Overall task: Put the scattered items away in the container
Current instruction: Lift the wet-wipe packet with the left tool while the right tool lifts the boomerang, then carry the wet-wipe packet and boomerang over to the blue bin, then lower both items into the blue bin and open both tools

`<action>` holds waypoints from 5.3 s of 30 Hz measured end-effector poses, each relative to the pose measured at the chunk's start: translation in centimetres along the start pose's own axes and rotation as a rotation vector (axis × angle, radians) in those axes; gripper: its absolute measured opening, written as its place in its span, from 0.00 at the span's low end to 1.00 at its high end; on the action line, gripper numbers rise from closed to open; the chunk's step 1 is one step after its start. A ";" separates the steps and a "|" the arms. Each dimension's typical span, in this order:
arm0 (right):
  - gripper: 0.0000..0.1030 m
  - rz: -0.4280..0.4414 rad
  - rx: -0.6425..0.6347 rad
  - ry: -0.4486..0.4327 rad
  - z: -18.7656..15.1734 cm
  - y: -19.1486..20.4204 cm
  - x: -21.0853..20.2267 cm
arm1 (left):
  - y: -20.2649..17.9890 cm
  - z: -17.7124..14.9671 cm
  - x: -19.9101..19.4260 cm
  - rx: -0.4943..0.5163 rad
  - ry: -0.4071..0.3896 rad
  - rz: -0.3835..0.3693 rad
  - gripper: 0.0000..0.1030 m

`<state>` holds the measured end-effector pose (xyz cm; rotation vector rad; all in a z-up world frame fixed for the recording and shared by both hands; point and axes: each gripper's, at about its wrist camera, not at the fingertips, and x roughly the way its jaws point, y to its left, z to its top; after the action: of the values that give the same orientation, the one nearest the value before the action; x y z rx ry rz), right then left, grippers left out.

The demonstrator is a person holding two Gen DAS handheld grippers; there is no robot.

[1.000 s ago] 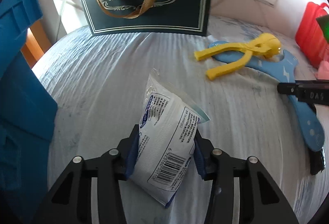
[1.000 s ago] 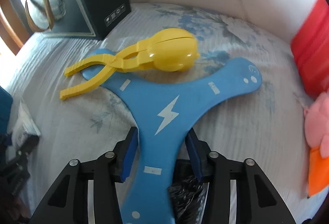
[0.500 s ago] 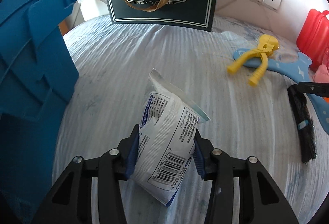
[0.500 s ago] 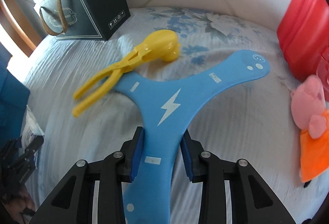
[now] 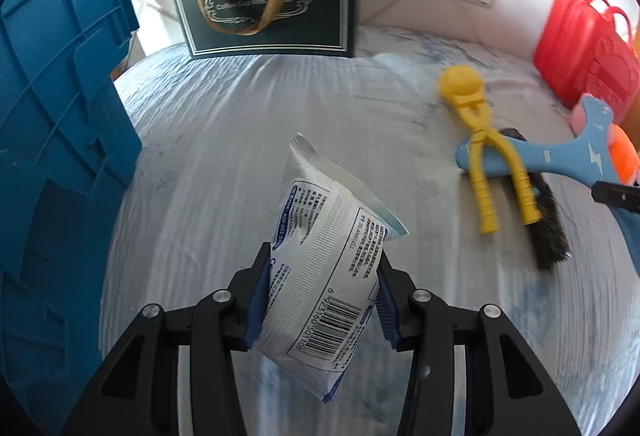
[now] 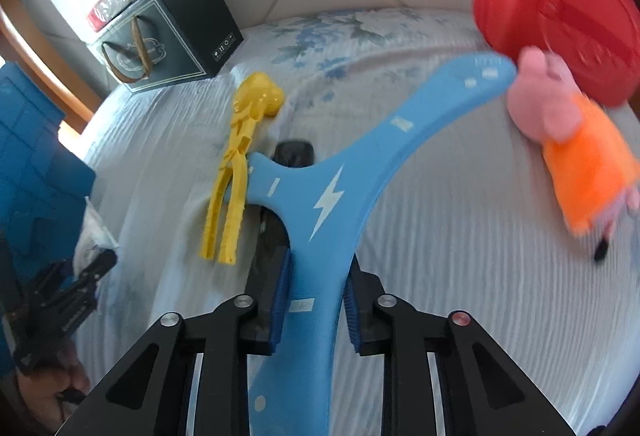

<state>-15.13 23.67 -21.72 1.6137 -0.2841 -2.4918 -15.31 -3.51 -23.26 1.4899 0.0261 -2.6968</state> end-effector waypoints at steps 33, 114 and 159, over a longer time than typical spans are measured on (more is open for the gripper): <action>0.08 0.001 0.076 -0.123 -12.1 -2.6 -25.5 | -4.8 -3.1 -21.9 0.094 -0.100 -0.113 0.44; 0.08 -0.059 -0.042 -0.402 -15.8 23.8 -36.9 | 14.5 0.5 -43.9 0.131 -0.357 -0.215 0.44; 0.08 0.287 -0.421 -0.255 -12.9 56.0 -26.0 | 41.5 -2.9 -41.8 -0.111 -0.315 -0.005 0.44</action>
<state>8.93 -25.47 9.80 1.0187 -0.0121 -2.3310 11.87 -42.92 11.23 1.0256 0.1615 -2.8472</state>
